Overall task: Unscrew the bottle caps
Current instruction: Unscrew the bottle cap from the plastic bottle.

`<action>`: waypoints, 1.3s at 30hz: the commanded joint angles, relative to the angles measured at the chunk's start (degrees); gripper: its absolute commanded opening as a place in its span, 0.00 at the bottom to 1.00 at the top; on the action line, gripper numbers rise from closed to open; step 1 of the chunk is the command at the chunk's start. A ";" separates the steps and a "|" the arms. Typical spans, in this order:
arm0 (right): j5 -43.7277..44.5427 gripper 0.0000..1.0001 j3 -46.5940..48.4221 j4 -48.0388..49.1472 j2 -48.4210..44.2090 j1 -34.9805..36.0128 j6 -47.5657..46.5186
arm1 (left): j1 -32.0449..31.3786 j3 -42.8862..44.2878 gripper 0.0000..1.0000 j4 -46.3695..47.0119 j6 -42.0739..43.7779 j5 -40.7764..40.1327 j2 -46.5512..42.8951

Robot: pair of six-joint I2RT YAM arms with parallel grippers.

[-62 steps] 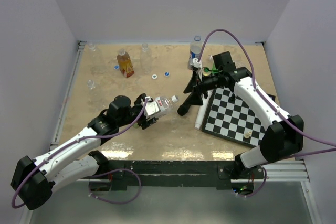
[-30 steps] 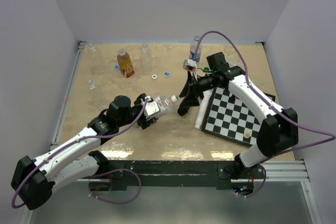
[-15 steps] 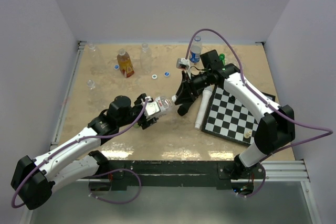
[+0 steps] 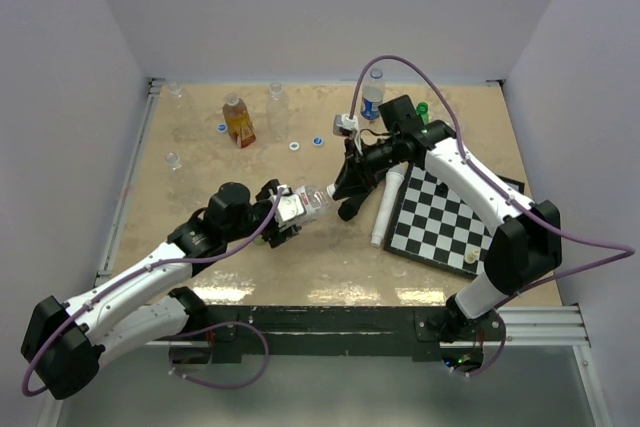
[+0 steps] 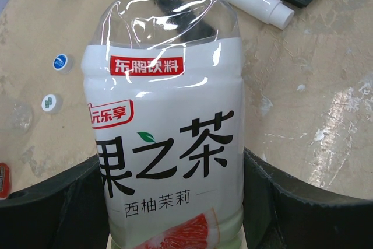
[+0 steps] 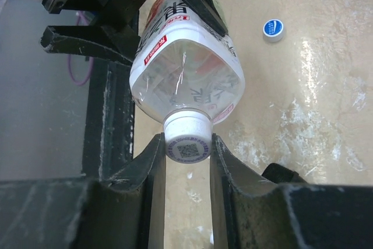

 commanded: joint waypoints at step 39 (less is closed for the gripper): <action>6.05 0.64 -2.91 -7.46 -13.99 4.24 -44.40 | 0.13 0.95 0.00 2.27 -0.77 0.16 -0.46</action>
